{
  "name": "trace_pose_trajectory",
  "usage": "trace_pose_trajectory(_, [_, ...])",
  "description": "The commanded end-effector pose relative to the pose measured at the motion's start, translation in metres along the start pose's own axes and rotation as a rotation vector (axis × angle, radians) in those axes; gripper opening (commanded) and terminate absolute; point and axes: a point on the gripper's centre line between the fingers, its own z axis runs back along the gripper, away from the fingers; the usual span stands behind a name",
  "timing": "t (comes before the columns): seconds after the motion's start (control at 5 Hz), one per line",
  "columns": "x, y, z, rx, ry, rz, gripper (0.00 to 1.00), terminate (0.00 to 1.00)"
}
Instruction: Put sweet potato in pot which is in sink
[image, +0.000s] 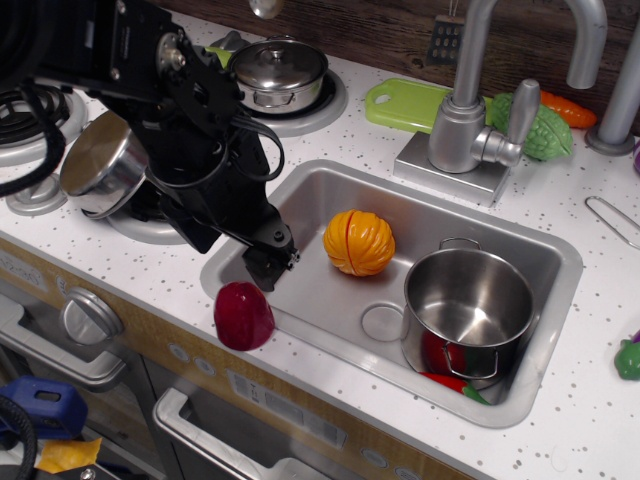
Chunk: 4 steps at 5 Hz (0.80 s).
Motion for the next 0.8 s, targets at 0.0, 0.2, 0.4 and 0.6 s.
trace_pose_trajectory(0.0, [0.000, 0.000, 0.000, 0.000, 0.000, 0.000, 1.00, 0.00])
trace_pose_trajectory(0.2, [-0.006, 0.006, -0.012, -0.004, -0.018, 0.004, 1.00, 0.00])
trace_pose_trajectory(0.4, [-0.009, 0.008, -0.023, -0.008, -0.032, 0.019, 1.00, 0.00])
trace_pose_trajectory(0.6, [-0.012, 0.010, -0.032, -0.022, -0.046, 0.030, 1.00, 0.00])
